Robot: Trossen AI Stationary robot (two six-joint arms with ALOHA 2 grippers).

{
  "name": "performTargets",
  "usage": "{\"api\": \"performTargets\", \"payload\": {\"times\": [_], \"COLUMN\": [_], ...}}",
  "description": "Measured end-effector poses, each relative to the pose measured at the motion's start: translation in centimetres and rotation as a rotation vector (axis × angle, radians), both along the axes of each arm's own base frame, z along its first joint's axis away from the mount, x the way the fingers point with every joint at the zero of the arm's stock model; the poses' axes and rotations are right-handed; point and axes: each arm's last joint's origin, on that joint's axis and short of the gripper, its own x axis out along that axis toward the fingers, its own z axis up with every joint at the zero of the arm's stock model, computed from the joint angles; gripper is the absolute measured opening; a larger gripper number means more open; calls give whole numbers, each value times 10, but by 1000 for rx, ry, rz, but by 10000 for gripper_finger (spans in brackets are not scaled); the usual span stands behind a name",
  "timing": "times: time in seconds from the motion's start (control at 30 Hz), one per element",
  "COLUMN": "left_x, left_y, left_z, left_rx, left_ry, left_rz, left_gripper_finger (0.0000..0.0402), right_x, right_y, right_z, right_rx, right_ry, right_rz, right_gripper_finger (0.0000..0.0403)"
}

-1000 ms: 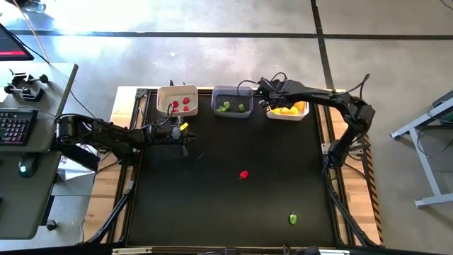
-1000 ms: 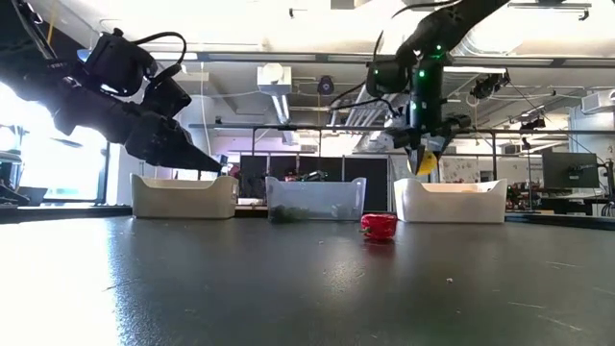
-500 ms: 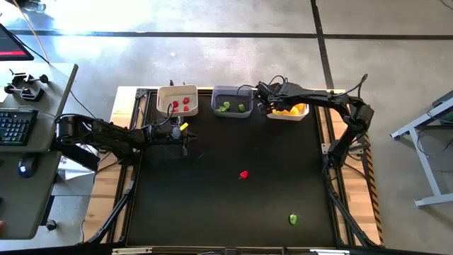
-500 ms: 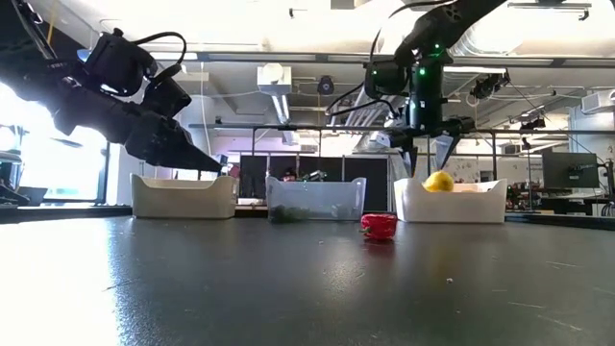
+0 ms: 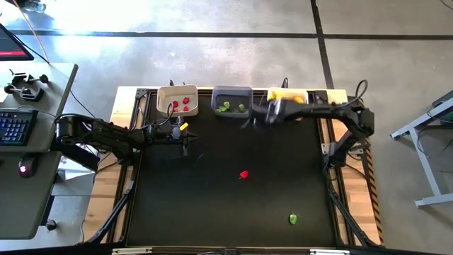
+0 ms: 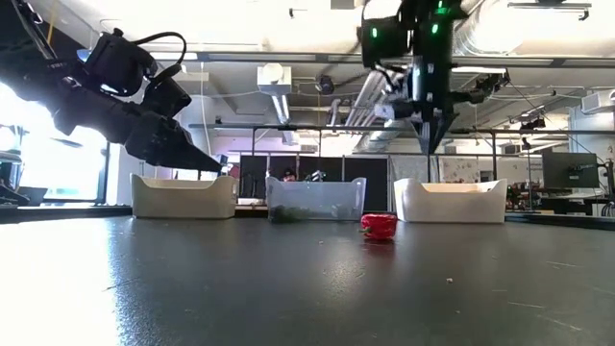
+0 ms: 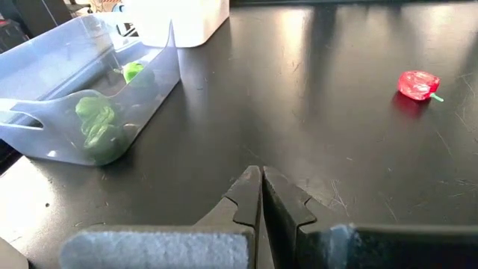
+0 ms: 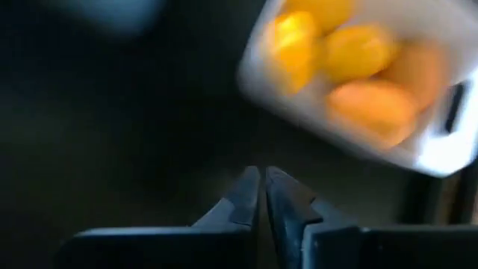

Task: Sort produce into baskets
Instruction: Put the green bell pepper into the transparent bin

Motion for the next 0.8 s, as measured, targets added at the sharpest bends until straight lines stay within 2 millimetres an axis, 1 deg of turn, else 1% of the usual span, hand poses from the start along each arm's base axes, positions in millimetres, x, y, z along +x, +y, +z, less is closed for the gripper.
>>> {"api": "performTargets", "payload": {"times": [0.03, 0.17, 0.3, 0.43, 0.53, 0.7, 0.8], "left_x": [0, 0, 0, 0, 0, 0, 0], "left_y": [0, 0, 0, 0, 0, 0, 0], "left_z": [0, 0, 0, 0, 0, 0, 0], "left_rx": [0, 0, 0, 0, 0, 0, 0], "left_ry": [0, 0, 0, 0, 0, 0, 0], "left_rz": [0, 0, 0, 0, 0, 0, 0], "left_gripper_finger": [2, 2, 2, 2, 2, 2, 2], "right_x": [4, 17, 16, 1, -15, -38, -48], "right_y": [15, 76, 141, 202, 238, 287, 311], "right_z": [0, -1, -1, -2, -2, -4, -10], "right_rx": [15, 69, 178, 306, 380, 521, 562], "right_ry": [-19, -119, -210, -258, -279, -303, -321], "right_rz": [22, 80, 95, 63, -32, -166, -218], "right_gripper_finger": [14, 24, 4, 5, 1, 1, 0]}}
